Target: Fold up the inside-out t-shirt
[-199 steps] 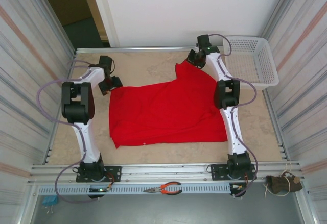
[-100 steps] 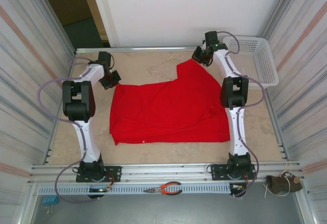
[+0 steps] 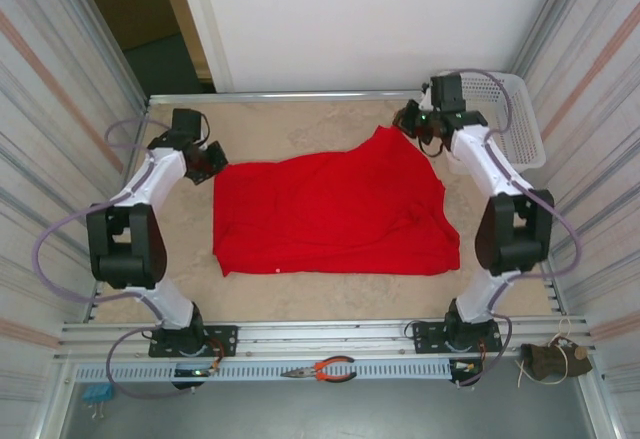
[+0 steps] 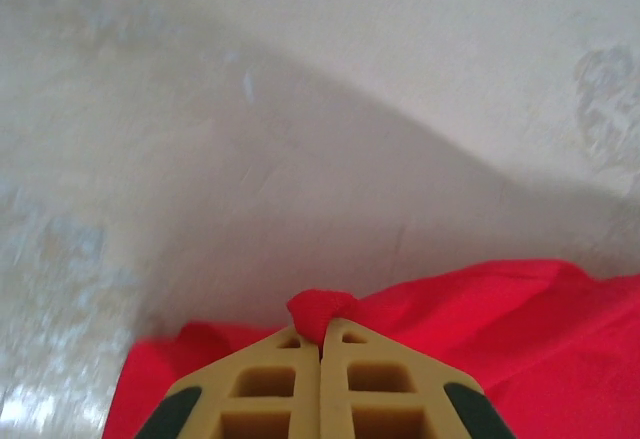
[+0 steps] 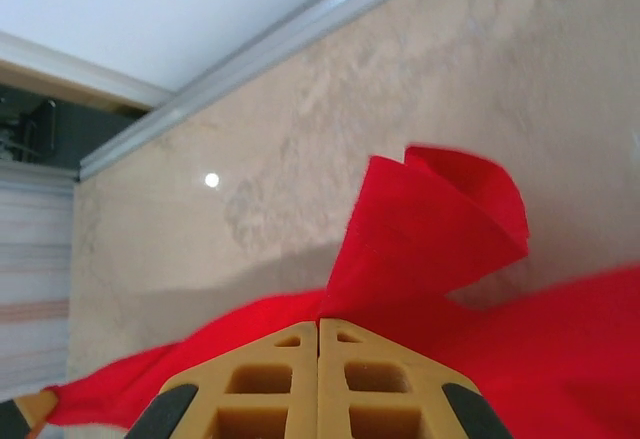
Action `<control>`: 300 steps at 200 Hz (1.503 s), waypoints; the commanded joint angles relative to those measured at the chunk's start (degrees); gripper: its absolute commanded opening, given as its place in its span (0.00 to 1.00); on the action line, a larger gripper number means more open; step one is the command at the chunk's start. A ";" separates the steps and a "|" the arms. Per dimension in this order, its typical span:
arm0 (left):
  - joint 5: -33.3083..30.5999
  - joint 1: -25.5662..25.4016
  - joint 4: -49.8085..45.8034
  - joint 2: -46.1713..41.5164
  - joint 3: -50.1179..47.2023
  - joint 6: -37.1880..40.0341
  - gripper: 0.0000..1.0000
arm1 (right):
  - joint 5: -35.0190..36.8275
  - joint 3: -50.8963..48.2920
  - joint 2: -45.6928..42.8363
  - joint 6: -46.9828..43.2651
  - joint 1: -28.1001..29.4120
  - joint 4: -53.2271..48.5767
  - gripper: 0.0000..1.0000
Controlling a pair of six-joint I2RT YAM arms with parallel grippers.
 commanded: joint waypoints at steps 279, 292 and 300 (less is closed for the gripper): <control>-5.97 1.37 5.15 -2.54 -18.33 -5.92 0.00 | 19.33 -33.24 -13.73 -0.40 6.43 -6.83 0.45; -5.56 1.36 5.43 -2.54 -18.31 -5.92 0.00 | 19.88 -35.52 -13.99 0.82 6.98 -5.40 0.45; -5.42 1.37 5.43 -2.48 -18.24 -5.87 0.00 | 19.71 -36.57 -14.04 1.42 7.21 -4.36 0.44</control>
